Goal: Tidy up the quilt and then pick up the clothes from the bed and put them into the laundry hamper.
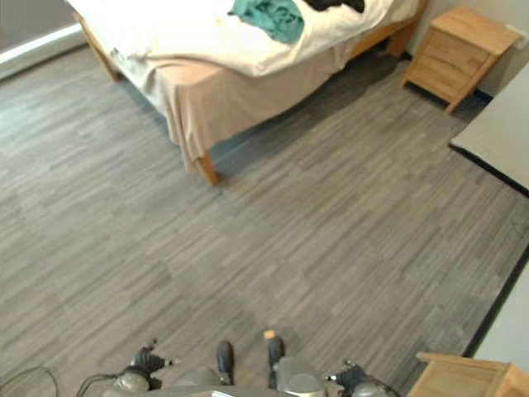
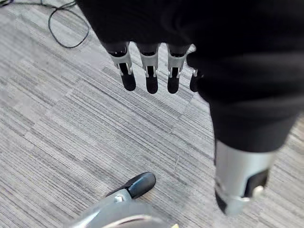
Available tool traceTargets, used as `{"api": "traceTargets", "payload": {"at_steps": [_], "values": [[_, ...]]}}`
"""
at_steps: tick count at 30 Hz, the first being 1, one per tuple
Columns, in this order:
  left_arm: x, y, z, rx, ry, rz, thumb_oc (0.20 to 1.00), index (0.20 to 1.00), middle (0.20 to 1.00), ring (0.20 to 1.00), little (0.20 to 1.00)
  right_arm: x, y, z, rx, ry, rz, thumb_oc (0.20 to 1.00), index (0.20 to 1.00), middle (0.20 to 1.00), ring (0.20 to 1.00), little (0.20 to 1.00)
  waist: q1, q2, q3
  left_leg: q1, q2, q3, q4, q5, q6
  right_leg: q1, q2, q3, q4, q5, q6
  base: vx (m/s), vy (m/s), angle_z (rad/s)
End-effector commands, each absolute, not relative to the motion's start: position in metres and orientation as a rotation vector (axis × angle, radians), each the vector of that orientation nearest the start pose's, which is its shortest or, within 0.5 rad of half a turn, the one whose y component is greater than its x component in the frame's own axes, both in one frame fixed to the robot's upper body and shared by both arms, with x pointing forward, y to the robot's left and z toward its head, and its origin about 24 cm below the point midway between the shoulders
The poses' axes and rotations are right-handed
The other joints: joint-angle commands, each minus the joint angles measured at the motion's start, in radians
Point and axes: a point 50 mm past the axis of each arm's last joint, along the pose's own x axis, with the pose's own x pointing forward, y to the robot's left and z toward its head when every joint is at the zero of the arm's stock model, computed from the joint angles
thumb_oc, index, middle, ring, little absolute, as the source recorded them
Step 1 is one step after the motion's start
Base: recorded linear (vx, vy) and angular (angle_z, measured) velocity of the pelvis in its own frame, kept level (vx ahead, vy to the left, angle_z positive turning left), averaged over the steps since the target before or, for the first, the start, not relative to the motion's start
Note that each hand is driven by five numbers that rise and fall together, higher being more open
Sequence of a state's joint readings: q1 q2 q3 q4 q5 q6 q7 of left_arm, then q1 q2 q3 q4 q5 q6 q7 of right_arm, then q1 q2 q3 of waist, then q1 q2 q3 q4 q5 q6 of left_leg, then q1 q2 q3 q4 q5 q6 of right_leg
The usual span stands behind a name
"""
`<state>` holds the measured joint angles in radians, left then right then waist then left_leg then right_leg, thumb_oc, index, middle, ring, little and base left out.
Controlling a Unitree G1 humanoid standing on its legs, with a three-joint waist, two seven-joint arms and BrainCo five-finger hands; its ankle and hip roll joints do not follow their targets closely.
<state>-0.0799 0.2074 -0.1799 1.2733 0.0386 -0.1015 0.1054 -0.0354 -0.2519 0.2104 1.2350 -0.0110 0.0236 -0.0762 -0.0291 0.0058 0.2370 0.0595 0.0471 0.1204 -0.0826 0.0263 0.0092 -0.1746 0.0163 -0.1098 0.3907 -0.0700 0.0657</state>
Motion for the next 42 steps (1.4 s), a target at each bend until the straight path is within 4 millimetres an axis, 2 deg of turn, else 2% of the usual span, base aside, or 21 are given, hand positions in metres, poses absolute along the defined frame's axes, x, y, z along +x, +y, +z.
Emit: {"api": "traceTargets", "payload": {"at_steps": [1,3,6,9,10,11,12,13,14,18,19,21,22,25,27,29,33,35,37,40,42], "values": [[0.123,0.232,-0.153,0.374,1.081,0.059,1.000,1.000,1.000,1.000,1.000,0.101,-0.225,-0.161,-0.428,1.215,0.034,1.000,1.000,1.000,1.000,1.000,-0.027,-0.007,0.020,0.069,0.003,0.003,-0.005,-0.071,0.000,-0.084,-0.082,0.003,0.178,0.152,0.136,0.33,0.078,-0.09],[0.128,0.233,-0.151,0.404,1.068,0.041,1.000,1.000,1.000,1.000,1.000,0.100,-0.222,-0.161,-0.393,1.204,0.019,1.000,1.000,1.000,1.000,1.000,-0.067,-0.009,0.035,0.117,-0.007,-0.023,-0.005,-0.107,-0.014,-0.138,-0.039,-0.003,0.092,0.113,0.102,0.46,-0.006,0.25],[0.137,0.232,-0.149,0.513,1.054,-0.047,1.000,1.000,1.000,1.000,1.000,0.091,-0.221,-0.164,-0.343,1.235,0.004,1.000,1.000,1.000,1.000,1.000,-0.162,-0.024,0.023,0.182,-0.045,-0.083,-0.005,-0.187,-0.052,-0.150,-0.035,0.077,-0.398,0.183,0.091,0.68,-0.148,0.62],[0.129,0.229,-0.152,0.533,1.080,-0.087,1.000,1.000,1.000,1.000,1.000,0.082,-0.224,-0.165,-0.349,1.266,0.001,1.000,1.000,1.000,1.000,1.000,-0.191,-0.001,0.007,0.237,-0.036,-0.091,-0.005,-0.210,-0.062,-0.149,-0.020,0.114,-0.423,0.210,0.080,0.68,-0.172,1.21],[0.120,0.230,-0.155,0.529,1.110,-0.086,1.000,1.000,1.000,1.000,1.000,0.078,-0.226,-0.166,-0.374,1.286,0.026,1.000,1.000,1.000,1.000,1.000,-0.199,0.017,-0.010,0.270,-0.015,-0.090,0.053,-0.132,-0.080,-0.110,-0.002,0.120,-0.403,0.227,0.048,0.71,-0.202,0.54],[0.120,0.230,-0.155,0.529,1.110,-0.086,1.000,1.000,1.000,1.000,1.000,0.078,-0.226,-0.166,-0.374,1.286,0.026,1.000,1.000,1.000,1.000,1.000,-0.200,0.019,-0.008,0.273,-0.013,-0.090,0.053,-0.133,-0.080,-0.108,0.000,0.119,-0.403,0.227,0.047,0.69,-0.247,0.37],[0.118,0.228,-0.156,0.509,1.117,-0.076,1.000,1.000,1.000,1.000,1.000,0.078,-0.227,-0.166,-0.396,1.290,0.043,1.000,1.000,1.000,1.000,1.000,-0.194,0.023,-0.014,0.229,-0.001,-0.067,0.207,-0.063,-0.104,-0.066,-0.004,0.110,-0.404,0.227,0.031,0.62,-0.476,0.26],[0.136,0.228,-0.149,0.497,1.044,-0.047,1.000,1.000,1.000,1.000,1.000,0.093,-0.232,-0.161,-0.431,1.247,0.036,1.000,1.000,1.000,1.000,1.000,-0.142,-0.029,0.032,-0.053,0.019,-0.034,0.731,0.087,-0.126,0.074,-0.045,0.085,-0.444,0.193,-0.024,0.78,-0.583,0.23],[0.143,0.228,-0.146,0.473,1.018,-0.013,1.000,1.000,1.000,1.000,1.000,0.102,-0.236,-0.158,-0.426,1.211,-0.001,1.000,1.000,1.000,1.000,1.000,-0.126,-0.051,0.042,-0.124,0.016,-0.015,0.819,0.077,-0.113,0.107,-0.055,0.090,-0.458,0.176,-0.035,0.74,-0.561,0.48],[0.152,0.232,-0.141,0.378,0.972,0.100,1.000,1.000,1.000,1.000,1.000,0.110,-0.243,-0.153,-0.397,1.170,-0.068,1.000,1.000,1.000,1.000,1.000,-0.078,-0.065,0.039,-0.244,0.082,0.179,0.580,0.033,-0.098,0.237,-0.071,0.097,-0.478,0.087,-0.033,0.62,-0.040,-0.09],[0.144,0.236,-0.143,0.364,0.984,0.138,1.000,1.000,1.000,1.000,1.000,0.107,-0.246,-0.153,-0.389,1.170,-0.083,1.000,1.000,1.000,1.000,1.000,-0.063,-0.038,0.019,-0.243,0.060,0.239,0.273,0.076,-0.102,0.295,-0.051,0.099,-0.478,0.034,-0.015,0.79,0.182,-0.59],[0.141,0.237,-0.144,0.359,0.996,0.142,1.000,1.000,1.000,1.000,1.000,0.105,-0.247,-0.153,-0.381,1.175,-0.088,1.000,1.000,1.000,1.000,1.000,-0.058,-0.031,0.013,-0.226,0.063,0.272,0.148,0.116,-0.109,0.333,-0.049,0.091,-0.478,0.009,-0.009,0.70,0.172,-0.06],[0.124,0.240,-0.150,0.352,1.057,0.150,1.000,1.000,1.000,1.000,1.000,0.097,-0.247,-0.156,-0.391,1.200,-0.077,1.000,1.000,1.000,1.000,1.000,-0.054,-0.027,-0.015,-0.190,0.090,0.359,0.014,0.142,-0.103,0.420,-0.044,0.067,-0.477,-0.022,0.005,0.58,0.143,0.22],[0.100,0.246,-0.156,0.355,1.148,0.158,1.000,1.000,1.000,1.000,1.000,0.081,-0.232,-0.163,-0.352,1.242,-0.041,1.000,1.000,1.000,1.000,1.000,-0.045,-0.053,-0.047,-0.121,0.042,0.334,0.000,0.097,-0.062,0.395,-0.063,0.043,-0.231,-0.010,0.060,0.73,0.175,-0.03],[0.100,0.251,-0.155,0.384,1.161,0.153,1.000,1.000,1.000,1.000,1.000,0.084,-0.221,-0.164,-0.305,1.224,-0.028,1.000,1.000,1.000,1.000,1.000,-0.068,-0.070,-0.039,-0.058,0.028,0.351,-0.005,0.053,-0.033,0.286,-0.095,0.038,0.010,0.099,0.139,0.34,0.097,0.21],[0.102,0.256,-0.153,0.392,1.161,0.167,1.000,1.000,1.000,1.000,1.000,0.092,-0.215,-0.163,-0.298,1.199,-0.016,1.000,1.000,1.000,1.000,1.000,-0.075,-0.049,-0.023,-0.029,0.073,0.349,-0.005,0.049,-0.029,0.150,-0.095,0.030,0.165,0.145,0.133,0.31,-0.004,-0.01],[0.116,0.260,-0.148,0.432,1.117,0.155,1.000,1.000,1.000,1.000,1.000,0.102,-0.208,-0.161,-0.302,1.160,-0.003,1.000,1.000,1.000,1.000,1.000,-0.106,-0.045,0.000,0.028,0.086,0.308,-0.005,0.014,-0.057,0.094,-0.134,-0.025,-0.069,0.038,0.070,0.38,-0.087,0.64],[0.118,0.260,-0.147,0.443,1.111,0.145,1.000,1.000,1.000,1.000,1.000,0.102,-0.209,-0.162,-0.307,1.165,-0.001,1.000,1.000,1.000,1.000,1.000,-0.115,-0.050,-0.001,0.037,0.078,0.296,-0.005,0.005,-0.065,0.102,-0.124,0.001,-0.190,0.049,0.070,0.32,-0.173,0.36],[0.121,0.262,-0.146,0.480,1.103,0.131,1.000,1.000,1.000,1.000,1.000,0.094,-0.215,-0.163,-0.333,1.208,0.012,1.000,1.000,1.000,1.000,1.000,-0.137,-0.058,-0.013,0.049,0.083,0.249,-0.005,-0.017,-0.094,0.087,-0.105,0.127,-0.447,0.123,0.090,0.44,-0.311,0.43],[0.119,0.259,-0.147,0.507,1.103,0.092,1.000,1.000,1.000,1.000,1.000,0.088,-0.218,-0.165,-0.377,1.241,0.028,1.000,1.000,1.000,1.000,1.000,-0.128,-0.053,-0.017,0.090,0.088,0.233,-0.005,-0.016,-0.109,0.119,-0.109,0.121,-0.473,0.136,0.077,0.30,-0.252,0.96],[0.125,0.255,-0.146,0.480,1.079,0.096,1.000,1.000,1.000,1.000,1.000,0.087,-0.227,-0.164,-0.410,1.251,0.016,1.000,1.000,1.000,1.000,1.000,-0.118,-0.052,0.006,0.023,0.114,0.199,0.188,0.003,-0.128,0.176,-0.120,0.088,-0.471,0.128,0.045,0.19,-0.284,0.52]]}}
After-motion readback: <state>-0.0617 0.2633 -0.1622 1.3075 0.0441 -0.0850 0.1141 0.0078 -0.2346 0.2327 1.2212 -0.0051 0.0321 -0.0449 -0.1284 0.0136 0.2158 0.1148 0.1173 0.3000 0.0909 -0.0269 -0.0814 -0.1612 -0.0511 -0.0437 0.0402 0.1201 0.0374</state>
